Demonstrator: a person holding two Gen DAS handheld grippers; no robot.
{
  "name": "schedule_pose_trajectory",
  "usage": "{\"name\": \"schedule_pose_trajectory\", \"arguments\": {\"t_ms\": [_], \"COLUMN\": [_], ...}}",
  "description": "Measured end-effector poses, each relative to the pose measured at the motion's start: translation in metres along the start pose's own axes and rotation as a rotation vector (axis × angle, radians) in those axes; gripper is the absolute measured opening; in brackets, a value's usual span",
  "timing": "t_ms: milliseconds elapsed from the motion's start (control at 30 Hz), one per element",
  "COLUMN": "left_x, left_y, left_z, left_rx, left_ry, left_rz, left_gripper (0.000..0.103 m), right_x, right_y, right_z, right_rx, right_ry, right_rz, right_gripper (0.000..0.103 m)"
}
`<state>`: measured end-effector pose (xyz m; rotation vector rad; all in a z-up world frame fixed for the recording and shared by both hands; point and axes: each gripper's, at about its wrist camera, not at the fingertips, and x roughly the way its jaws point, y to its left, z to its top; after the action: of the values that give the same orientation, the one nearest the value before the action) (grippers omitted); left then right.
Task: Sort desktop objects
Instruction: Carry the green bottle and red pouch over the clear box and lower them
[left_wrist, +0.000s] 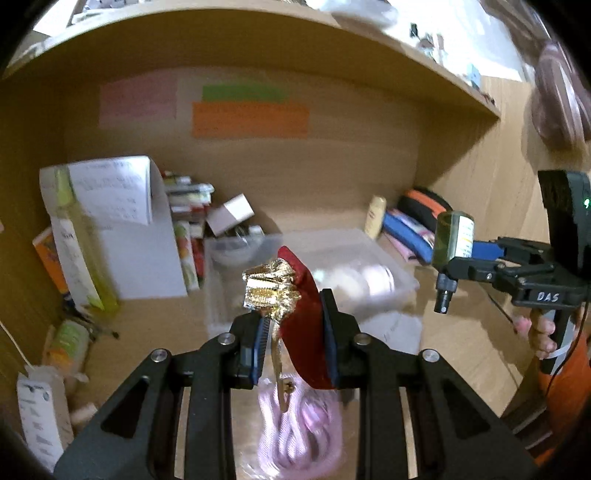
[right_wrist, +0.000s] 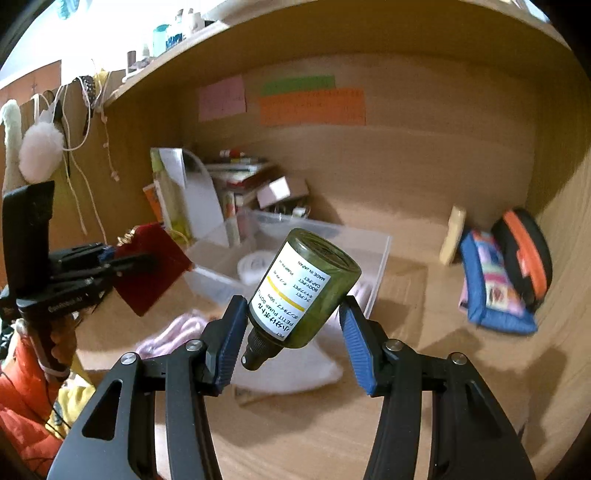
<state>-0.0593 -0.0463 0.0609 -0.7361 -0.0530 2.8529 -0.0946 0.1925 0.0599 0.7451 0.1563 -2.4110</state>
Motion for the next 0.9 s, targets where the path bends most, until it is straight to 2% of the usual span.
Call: {"name": "schedule_pose_trajectory", "arguments": {"t_ms": [133, 333, 600, 900], "left_x": [0.004, 0.024, 0.079, 0.121], "left_y": [0.012, 0.032, 0.053, 0.05], "left_z": [0.015, 0.027, 0.024, 0.0], "left_rx": [-0.005, -0.03, -0.071, -0.039], "left_ry": [-0.037, -0.031, 0.077, 0.199], "left_rz": [0.042, 0.068, 0.065, 0.065], "left_gripper": [0.026, 0.026, 0.026, 0.026], "right_x": [0.013, 0.047, 0.092, 0.11], "right_y": [-0.008, -0.029, -0.045, -0.042], "right_z": [0.012, 0.024, 0.024, 0.019], "right_rx": [-0.012, 0.008, -0.001, -0.048], "right_ry": [0.0, 0.046, 0.139, 0.192], "right_rz": [-0.025, -0.068, -0.085, -0.06], "right_gripper": [0.048, 0.048, 0.048, 0.045]}}
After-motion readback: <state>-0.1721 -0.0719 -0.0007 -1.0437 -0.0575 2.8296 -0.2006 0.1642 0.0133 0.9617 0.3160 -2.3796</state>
